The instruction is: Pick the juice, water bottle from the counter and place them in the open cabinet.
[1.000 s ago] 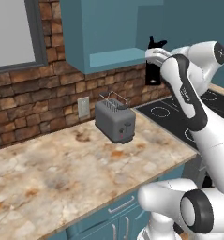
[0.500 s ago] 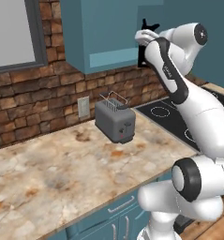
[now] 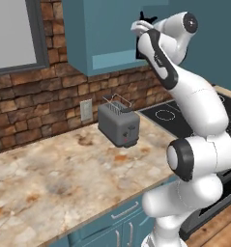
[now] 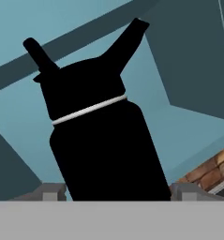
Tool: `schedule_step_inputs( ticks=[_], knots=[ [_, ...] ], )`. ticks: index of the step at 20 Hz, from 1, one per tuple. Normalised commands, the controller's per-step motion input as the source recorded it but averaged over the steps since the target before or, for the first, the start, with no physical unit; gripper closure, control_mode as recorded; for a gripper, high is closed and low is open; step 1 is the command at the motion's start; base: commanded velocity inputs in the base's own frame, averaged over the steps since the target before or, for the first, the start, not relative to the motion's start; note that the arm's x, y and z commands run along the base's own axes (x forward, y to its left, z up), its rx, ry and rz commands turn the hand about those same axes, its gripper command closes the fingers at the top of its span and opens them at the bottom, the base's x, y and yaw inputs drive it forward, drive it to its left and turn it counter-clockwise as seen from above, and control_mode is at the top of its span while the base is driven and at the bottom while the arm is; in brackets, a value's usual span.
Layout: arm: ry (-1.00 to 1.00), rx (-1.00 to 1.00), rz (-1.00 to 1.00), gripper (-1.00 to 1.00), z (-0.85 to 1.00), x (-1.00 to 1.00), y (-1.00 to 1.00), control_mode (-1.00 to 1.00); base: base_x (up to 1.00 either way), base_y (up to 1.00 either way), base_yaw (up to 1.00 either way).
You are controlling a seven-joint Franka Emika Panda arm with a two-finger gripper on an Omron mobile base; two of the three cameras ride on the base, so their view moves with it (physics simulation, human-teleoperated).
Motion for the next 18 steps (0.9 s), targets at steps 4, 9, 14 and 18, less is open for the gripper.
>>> schedule_step_inputs(
  ticks=[4, 9, 14, 18],
  knots=[
    [-0.01, -0.02, -0.01, 1.0, 0.0, 0.29, 0.25, -1.0, 0.0, 0.0, 0.0],
    [-0.02, -0.03, -0.01, 1.0, -0.07, 0.35, 0.22, -1.0, 0.0, 0.0, 0.0],
    [0.0, -0.04, -0.02, 1.0, -0.13, 0.39, 0.21, -1.0, 0.0, 0.0, 0.0],
    [-0.02, -0.04, -0.02, 1.0, -0.24, 0.41, 0.17, -1.0, 0.0, 0.0, 0.0]
  ],
)
